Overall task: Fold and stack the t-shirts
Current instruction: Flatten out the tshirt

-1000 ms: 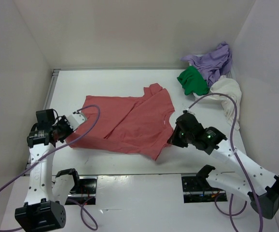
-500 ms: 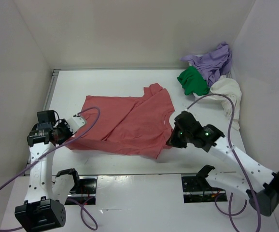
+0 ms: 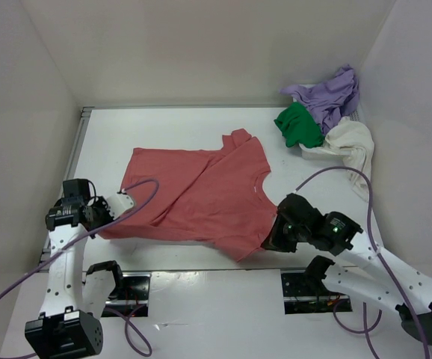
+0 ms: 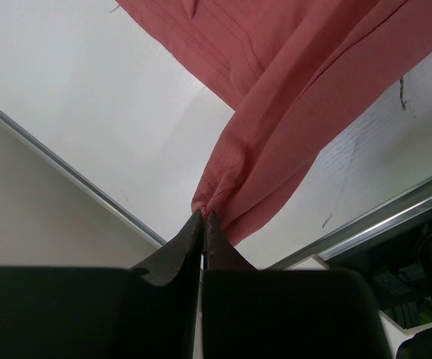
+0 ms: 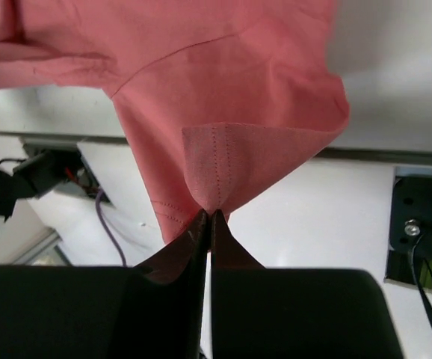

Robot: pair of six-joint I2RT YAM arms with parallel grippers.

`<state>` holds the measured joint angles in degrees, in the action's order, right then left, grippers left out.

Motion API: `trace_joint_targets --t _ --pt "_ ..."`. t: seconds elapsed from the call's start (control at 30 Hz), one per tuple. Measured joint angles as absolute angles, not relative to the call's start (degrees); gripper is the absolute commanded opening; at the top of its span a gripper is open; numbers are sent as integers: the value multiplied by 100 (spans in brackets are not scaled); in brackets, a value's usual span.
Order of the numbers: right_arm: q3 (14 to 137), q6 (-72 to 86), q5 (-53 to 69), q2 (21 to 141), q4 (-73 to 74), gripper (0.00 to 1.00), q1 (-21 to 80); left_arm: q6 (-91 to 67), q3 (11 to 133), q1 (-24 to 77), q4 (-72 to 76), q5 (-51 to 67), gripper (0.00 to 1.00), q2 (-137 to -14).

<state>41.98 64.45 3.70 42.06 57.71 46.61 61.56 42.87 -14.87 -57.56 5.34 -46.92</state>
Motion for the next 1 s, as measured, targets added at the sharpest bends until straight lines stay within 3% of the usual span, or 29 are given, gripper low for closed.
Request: trace_joint_targets --t 0.07,0.1,0.17,0.2,0.27,0.5,0.57,0.67,0.7,0.77,1.0 --pt "4193 6661 375 3994 5841 17 4810 6182 4287 -1487 -5813 475 3 -4657" --pt "4187 6759 384 3883 5874 32 4899 6208 4287 -1487 -5843 449 9 -4641" --pt "4128 6956 414 3699 5916 38 5059 6298 4292 -1479 -5898 384 20 -4619" --pt "4095 7039 449 3592 5961 38 5129 6305 4307 -1470 -5935 325 32 -4606" --pt "4071 7181 526 3439 6051 39 5214 6346 4370 -1461 -6031 233 42 -4587" --pt "4709 7314 318 3557 6604 35 5238 6372 5107 -1455 -6425 16 50 -4587" --pt "5280 7015 49 4237 6700 39 5199 6187 5336 -1452 -6292 19 55 -4661" --pt "6202 6182 -242 5778 6558 65 4737 5583 5813 -1448 -5566 165 66 -5048" --pt "6501 5837 -305 6322 6405 68 4453 5349 5968 -1448 -5238 239 68 -5264" --pt "7041 5107 -429 7413 5918 69 3800 4899 6331 -1396 -4582 473 74 -5911" --pt "9177 3280 -593 10429 4866 73 1894 3623 8040 -832 -2797 906 82 -9500"
